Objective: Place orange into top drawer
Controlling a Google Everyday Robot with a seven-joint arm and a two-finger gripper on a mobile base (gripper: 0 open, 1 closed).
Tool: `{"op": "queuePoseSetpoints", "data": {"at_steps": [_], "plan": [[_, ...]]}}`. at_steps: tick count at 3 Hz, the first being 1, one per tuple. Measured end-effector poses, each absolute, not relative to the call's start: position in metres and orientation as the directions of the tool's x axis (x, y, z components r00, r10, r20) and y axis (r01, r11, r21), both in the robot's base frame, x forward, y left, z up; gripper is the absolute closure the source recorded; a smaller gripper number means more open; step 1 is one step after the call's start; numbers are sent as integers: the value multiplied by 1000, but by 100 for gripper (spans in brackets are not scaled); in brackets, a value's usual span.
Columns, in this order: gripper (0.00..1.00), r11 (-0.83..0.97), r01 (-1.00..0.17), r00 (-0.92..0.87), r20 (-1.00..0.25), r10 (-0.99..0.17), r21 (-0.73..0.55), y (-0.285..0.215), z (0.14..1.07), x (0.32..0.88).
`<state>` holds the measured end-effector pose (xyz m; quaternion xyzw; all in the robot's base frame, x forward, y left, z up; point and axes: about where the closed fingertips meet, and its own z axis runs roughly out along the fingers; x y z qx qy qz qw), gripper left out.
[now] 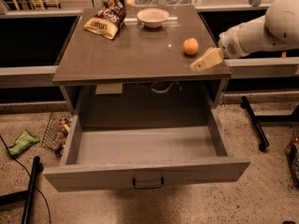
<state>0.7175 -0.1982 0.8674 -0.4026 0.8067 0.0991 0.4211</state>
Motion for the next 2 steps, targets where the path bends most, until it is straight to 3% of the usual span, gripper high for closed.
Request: {"op": "queuePoseSetpoints", "data": {"at_steps": [2], "plan": [[0, 680, -712, -263, -832, -489, -175, -192, 854, 773]]}}
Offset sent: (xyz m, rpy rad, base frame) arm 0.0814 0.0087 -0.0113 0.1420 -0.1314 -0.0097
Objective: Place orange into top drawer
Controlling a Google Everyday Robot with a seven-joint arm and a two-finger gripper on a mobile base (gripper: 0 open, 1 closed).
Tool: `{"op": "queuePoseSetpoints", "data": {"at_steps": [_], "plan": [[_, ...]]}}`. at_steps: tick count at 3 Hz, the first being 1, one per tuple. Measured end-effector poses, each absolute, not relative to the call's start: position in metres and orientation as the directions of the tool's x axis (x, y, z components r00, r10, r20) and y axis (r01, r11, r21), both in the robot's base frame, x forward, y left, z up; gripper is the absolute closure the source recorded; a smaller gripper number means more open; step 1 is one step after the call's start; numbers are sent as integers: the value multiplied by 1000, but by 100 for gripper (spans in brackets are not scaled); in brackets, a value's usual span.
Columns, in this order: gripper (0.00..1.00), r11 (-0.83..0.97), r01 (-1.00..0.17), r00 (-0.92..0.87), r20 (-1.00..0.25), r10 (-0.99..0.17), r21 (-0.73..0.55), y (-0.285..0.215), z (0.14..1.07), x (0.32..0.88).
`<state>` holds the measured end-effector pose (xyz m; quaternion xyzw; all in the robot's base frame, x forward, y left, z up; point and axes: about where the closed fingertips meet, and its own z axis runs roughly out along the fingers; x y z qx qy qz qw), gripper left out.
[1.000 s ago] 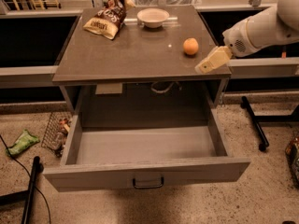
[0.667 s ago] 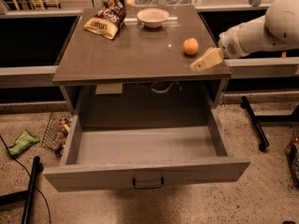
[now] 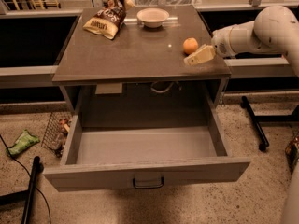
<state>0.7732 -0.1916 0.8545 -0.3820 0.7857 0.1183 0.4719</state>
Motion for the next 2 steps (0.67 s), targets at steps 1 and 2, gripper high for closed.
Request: {"op": "queuePoseSetpoints", "data": {"at_steps": [1, 2], "plan": [[0, 675, -719, -249, -846, -472, -165, -183, 848, 787], [19, 667, -728, -236, -856, -461, -158, -176, 846, 794]]}}
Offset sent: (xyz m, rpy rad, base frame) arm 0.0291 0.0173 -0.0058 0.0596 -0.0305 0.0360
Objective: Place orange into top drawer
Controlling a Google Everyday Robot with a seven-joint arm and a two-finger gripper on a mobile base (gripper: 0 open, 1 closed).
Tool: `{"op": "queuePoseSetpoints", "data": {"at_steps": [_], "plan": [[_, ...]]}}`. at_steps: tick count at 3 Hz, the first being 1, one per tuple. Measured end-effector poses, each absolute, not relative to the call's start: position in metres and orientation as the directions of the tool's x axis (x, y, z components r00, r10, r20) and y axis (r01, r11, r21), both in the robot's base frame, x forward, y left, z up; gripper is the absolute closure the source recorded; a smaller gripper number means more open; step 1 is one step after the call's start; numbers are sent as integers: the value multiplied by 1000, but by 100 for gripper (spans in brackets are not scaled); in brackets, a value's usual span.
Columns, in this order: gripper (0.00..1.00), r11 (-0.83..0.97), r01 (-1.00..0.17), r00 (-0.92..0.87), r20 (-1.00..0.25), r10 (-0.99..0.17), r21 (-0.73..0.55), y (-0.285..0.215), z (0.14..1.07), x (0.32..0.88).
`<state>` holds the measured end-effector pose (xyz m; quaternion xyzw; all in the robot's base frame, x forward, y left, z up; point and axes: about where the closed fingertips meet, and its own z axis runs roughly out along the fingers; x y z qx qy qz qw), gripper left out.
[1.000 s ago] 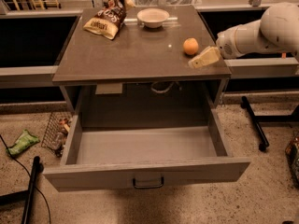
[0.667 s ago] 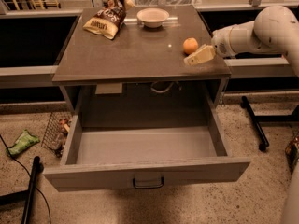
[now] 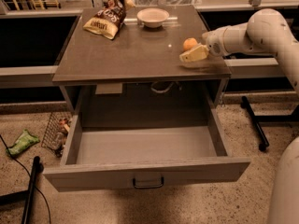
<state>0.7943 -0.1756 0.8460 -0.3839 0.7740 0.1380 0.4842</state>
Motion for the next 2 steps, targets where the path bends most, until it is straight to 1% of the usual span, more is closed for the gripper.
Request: {"op": "queuePoseSetpoints", "data": {"at_steps": [2], "plan": [[65, 657, -739, -217, -870, -442, -149, -169, 847, 801]]}}
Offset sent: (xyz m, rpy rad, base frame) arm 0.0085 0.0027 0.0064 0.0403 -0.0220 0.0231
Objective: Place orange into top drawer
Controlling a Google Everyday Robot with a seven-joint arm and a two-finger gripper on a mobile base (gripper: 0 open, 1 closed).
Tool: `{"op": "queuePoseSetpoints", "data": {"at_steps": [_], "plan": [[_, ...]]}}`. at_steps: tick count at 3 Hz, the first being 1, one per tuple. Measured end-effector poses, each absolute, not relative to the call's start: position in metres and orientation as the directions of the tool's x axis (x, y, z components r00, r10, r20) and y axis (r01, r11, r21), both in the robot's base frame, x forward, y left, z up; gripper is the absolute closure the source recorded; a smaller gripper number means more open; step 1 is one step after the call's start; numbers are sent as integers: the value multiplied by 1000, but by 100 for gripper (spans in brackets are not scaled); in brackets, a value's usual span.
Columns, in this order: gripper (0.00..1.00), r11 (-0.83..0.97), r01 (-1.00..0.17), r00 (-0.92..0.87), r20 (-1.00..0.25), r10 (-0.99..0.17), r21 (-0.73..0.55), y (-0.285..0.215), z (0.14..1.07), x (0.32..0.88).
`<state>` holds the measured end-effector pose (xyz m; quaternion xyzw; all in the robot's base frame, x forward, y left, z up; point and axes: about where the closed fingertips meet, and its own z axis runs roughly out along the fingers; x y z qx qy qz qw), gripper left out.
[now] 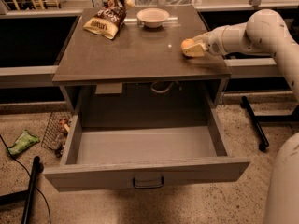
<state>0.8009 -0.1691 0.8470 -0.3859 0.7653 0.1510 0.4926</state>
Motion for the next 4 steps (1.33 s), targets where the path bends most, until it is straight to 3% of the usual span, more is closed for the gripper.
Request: {"op": "queuePoseSetpoints", "data": {"at_steps": [1, 2, 4], "plan": [[89, 642, -754, -203, -882, -425, -136, -162, 847, 801], [100, 641, -756, -202, -883, -424, -135, -162, 847, 801], [100, 596, -781, -114, -897, -427, -184, -151, 879, 784]]}}
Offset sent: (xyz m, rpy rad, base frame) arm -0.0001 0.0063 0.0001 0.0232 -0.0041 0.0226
